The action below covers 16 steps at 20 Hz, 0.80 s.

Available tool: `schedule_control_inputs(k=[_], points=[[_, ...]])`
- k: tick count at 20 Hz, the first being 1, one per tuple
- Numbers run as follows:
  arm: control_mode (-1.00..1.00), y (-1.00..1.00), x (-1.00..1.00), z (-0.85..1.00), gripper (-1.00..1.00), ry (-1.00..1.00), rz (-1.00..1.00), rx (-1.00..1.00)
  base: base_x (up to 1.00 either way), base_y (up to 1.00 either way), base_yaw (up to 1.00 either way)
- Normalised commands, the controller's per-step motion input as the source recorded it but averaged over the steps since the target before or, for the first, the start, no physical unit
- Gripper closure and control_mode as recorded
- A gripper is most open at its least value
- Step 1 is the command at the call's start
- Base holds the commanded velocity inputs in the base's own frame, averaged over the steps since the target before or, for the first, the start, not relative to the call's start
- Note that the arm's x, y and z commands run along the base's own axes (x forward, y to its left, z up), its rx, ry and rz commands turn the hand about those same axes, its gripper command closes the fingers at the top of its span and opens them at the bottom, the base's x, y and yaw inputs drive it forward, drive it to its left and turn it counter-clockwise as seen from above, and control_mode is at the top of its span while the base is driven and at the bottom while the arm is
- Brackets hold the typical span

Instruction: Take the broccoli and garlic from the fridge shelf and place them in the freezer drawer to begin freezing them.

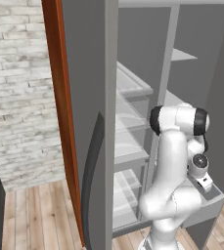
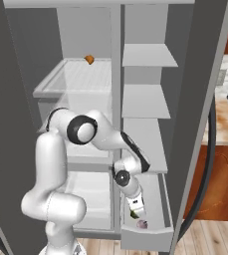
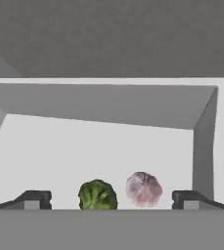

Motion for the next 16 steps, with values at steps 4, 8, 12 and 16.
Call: schedule_control_inputs(k=[4, 8, 12, 16], points=[[-1.0, 0.0, -1.0, 1.0, -1.0, -0.4, 0.0, 0.0, 0.0, 0.0, 0.0], [-1.0, 0.09, -0.79, 0.9, -1.0, -0.5, 0.01, -0.05, 0.0, 0.0, 0.0], [-1.0, 0.0, 0.04, 0.0, -1.0, 0.01, 0.0, 0.0, 0.0, 0.0, 0.0], [-1.0, -0.03, 0.01, 0.0, -1.0, 0.01, 0.0, 0.0, 0.0, 0.0, 0.0]])
